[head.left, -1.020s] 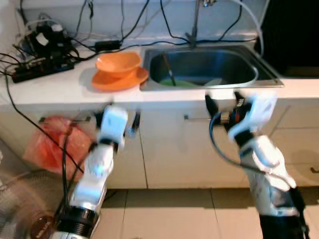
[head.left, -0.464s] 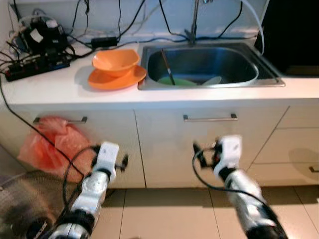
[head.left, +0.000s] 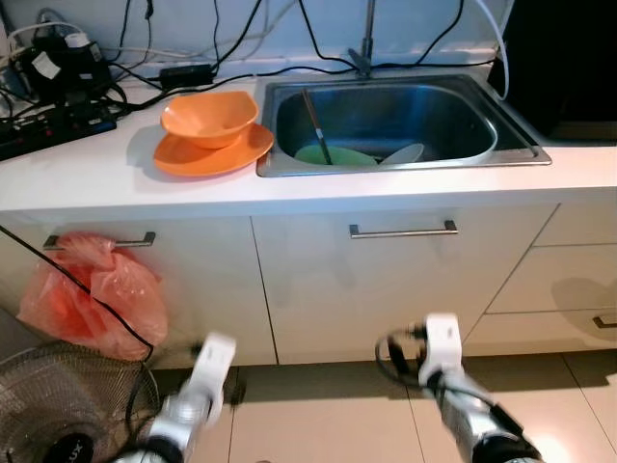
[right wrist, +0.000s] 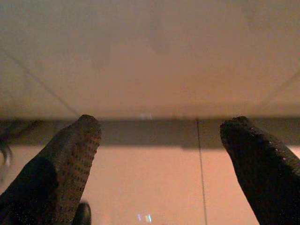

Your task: Kitchen organization

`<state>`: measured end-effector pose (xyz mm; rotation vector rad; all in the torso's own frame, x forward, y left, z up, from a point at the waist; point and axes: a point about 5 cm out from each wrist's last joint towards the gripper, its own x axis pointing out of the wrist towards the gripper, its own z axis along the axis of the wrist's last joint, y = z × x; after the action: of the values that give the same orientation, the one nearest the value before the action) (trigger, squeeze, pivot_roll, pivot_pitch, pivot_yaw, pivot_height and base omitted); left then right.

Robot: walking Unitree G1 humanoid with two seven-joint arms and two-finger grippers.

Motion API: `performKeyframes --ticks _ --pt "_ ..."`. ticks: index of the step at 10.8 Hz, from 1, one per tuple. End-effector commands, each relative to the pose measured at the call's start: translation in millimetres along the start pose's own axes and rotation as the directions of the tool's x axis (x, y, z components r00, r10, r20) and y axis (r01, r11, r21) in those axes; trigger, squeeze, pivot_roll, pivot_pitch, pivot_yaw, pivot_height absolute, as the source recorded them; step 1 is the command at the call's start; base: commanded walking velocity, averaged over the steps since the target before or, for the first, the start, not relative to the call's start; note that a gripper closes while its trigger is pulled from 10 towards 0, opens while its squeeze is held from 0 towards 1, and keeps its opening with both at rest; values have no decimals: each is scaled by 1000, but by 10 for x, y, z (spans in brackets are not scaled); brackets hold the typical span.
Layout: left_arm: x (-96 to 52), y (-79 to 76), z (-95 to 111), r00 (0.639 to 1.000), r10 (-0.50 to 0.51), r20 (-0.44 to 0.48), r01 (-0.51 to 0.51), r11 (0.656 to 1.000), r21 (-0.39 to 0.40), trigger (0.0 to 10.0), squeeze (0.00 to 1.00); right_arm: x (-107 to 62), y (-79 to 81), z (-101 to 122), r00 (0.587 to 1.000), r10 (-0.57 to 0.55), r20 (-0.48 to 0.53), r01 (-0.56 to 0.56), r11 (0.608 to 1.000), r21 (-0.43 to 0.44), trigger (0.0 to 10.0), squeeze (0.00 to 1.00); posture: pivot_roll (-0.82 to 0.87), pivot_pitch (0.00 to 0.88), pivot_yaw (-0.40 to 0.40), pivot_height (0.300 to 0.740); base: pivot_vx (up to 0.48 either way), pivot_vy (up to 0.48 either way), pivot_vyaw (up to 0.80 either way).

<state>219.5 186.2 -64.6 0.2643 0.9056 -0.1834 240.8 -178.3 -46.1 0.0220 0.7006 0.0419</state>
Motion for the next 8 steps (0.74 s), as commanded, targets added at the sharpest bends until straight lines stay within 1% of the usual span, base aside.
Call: performKeyframes --ticks 1,2,3,4,5,7,8 --pt "-7 7 -54 1000 -3 -28 4 999 35 10000 0 11 57 -41 1000 -8 -23 8 1000 -13 10000 0 -6 0 45 740 0 0 0" --pt "-7 -3 -65 999 -4 -32 5 999 32 10000 0 4 69 -107 998 -20 -54 22 999 32 10000 0 4 0 36 740 0 0 0" --pt "-7 -9 -72 999 -6 -34 7 1000 27 10000 0 0 37 -129 997 -39 -67 45 996 79 10000 0 5 0 34 740 0 0 0" --pt "-4 -22 -75 999 -10 -44 12 999 36 10000 0 -13 -9 -167 995 -38 -91 45 995 84 10000 0 3 0 32 740 0 0 0" --pt "-6 -22 -86 999 -13 -53 17 997 74 10000 0 -29 -9 -218 994 -20 -106 28 997 75 10000 0 3 0 30 740 0 0 0" --pt "-6 -2 -62 999 7 -32 -3 994 110 10000 0 -49 -5 -294 991 -30 -132 44 994 100 10000 0 6 0 27 740 0 0 0" --pt "-4 1 -53 999 8 -31 -4 994 114 10000 0 -55 -18 -306 990 -32 -138 45 995 92 10000 0 7 0 26 740 0 0 0"
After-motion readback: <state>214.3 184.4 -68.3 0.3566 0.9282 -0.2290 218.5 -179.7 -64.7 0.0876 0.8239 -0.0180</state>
